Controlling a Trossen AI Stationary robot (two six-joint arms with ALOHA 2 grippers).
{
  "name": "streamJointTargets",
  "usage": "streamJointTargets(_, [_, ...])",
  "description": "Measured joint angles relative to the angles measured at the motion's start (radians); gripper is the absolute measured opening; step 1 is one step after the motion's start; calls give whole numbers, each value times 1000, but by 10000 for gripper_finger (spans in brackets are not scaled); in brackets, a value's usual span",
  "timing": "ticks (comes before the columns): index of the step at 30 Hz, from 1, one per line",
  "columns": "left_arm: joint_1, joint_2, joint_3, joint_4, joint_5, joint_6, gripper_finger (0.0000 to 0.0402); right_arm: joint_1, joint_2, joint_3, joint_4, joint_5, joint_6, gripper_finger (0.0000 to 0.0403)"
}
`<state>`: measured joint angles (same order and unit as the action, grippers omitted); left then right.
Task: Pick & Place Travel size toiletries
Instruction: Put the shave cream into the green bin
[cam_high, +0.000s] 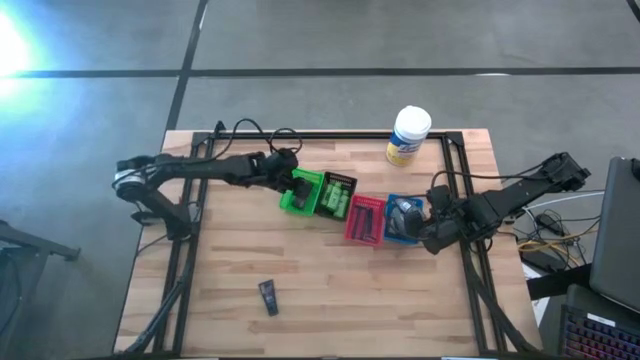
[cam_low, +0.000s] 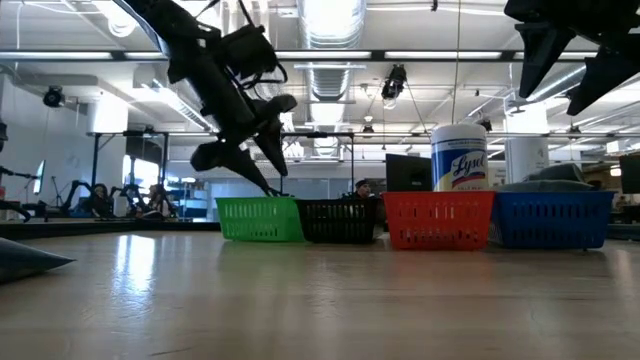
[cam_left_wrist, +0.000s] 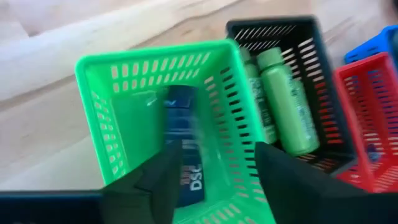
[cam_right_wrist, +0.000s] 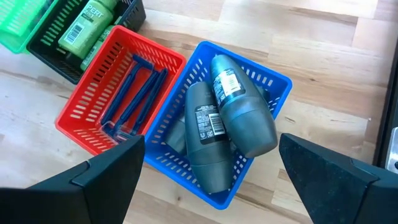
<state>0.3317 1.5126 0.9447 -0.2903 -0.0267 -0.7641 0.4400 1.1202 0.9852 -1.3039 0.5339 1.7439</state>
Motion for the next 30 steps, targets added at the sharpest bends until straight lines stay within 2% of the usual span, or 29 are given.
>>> streamJointTargets(3, [-6,-46,0,-5,32,8,233,0,0,0,0,0,-1,368])
streamJointTargets(5, [-22,-87,0,-5,123,84,245,0,0,0,0,0,-9,368])
streamJointTargets(9, [-126,-188,0,-87,366,397,247,0,0,0,1,0,-50,368])
streamJointTargets(11, [-215,-229,0,-160,396,538,244,0,0,0,2,0,-71,368])
streamJointTargets(13, [-310,-258,0,-219,380,626,241,0,0,0,4,-1,-83,368])
streamJointTargets(17, [-531,-273,0,-255,245,689,238,0,0,0,5,-7,-100,368])
streamJointTargets(22, [-784,-192,0,-298,50,891,240,0,0,0,5,-10,-106,368])
streamJointTargets(26, [-897,-91,0,-300,-83,985,244,0,0,0,9,-35,-120,368])
streamJointTargets(30, [-928,-8,0,-273,-65,1049,245,0,0,0,9,-63,-121,368])
